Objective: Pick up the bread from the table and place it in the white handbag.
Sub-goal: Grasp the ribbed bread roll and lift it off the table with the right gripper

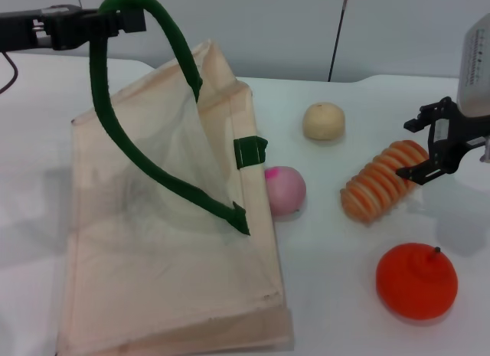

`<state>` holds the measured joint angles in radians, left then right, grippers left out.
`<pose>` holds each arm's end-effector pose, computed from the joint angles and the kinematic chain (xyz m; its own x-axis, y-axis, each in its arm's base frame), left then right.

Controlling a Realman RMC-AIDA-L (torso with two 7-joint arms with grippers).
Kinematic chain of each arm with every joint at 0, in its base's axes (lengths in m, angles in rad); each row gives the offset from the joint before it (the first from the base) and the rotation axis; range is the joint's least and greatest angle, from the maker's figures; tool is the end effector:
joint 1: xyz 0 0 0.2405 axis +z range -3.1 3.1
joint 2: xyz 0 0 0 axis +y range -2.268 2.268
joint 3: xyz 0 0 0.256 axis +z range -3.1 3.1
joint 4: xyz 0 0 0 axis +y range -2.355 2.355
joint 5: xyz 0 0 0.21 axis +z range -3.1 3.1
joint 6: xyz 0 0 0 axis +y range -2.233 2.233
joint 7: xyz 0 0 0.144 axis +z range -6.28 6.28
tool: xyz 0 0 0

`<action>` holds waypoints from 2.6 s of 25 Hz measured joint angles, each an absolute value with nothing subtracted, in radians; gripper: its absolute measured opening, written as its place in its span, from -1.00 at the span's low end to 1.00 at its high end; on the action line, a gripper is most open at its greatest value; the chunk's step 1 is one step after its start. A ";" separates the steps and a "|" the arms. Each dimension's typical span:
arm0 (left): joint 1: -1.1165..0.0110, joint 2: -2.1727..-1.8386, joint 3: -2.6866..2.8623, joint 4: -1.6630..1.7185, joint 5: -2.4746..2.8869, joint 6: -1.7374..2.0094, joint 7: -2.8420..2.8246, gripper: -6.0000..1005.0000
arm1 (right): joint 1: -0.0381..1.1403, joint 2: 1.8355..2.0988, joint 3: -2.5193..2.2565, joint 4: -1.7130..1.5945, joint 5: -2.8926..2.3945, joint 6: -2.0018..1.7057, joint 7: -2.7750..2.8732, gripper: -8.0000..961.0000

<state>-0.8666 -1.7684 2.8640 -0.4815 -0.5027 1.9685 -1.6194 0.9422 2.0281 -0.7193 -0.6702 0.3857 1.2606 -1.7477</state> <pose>-0.2283 0.3772 0.1401 0.5855 0.4412 0.6801 0.5591 -0.8272 0.0553 0.2218 0.4363 0.0135 0.9508 -0.0497 0.3059 0.0521 -0.9474 -0.3159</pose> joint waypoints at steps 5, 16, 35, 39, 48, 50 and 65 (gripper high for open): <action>-0.866 -1.769 2.864 -0.478 -0.503 1.959 -1.621 -0.80 | 0.942 2.028 -0.750 -0.675 0.388 1.290 -1.748 0.81; -0.868 -1.772 2.864 -0.477 -0.501 1.959 -1.621 -0.80 | 0.943 2.032 -0.807 -0.668 0.390 1.281 -1.756 0.80; -0.869 -1.771 2.862 -0.472 -0.509 1.957 -1.620 -0.80 | 0.946 2.035 -0.953 -0.611 0.490 1.177 -1.761 0.80; -0.870 -1.771 2.862 -0.474 -0.509 1.957 -1.620 -0.80 | 0.942 2.036 -0.977 -0.607 0.492 1.152 -1.736 0.80; -0.870 -1.771 2.862 -0.474 -0.511 1.949 -1.620 -0.80 | 0.944 2.034 -1.021 -0.601 0.486 1.152 -1.686 0.79; -0.870 -1.771 2.862 -0.473 -0.511 1.947 -1.620 -0.80 | 0.945 2.033 -1.029 -0.601 0.487 1.155 -1.679 0.79; -0.870 -1.771 2.862 -0.472 -0.512 1.947 -1.618 -0.80 | 0.949 2.031 -1.071 -0.598 0.485 1.149 -1.633 0.26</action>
<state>-0.8698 -1.7715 2.8624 -0.4724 -0.5121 1.9466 -1.6176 0.9488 2.0306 -1.0714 -0.5977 0.4853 1.1493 -1.6334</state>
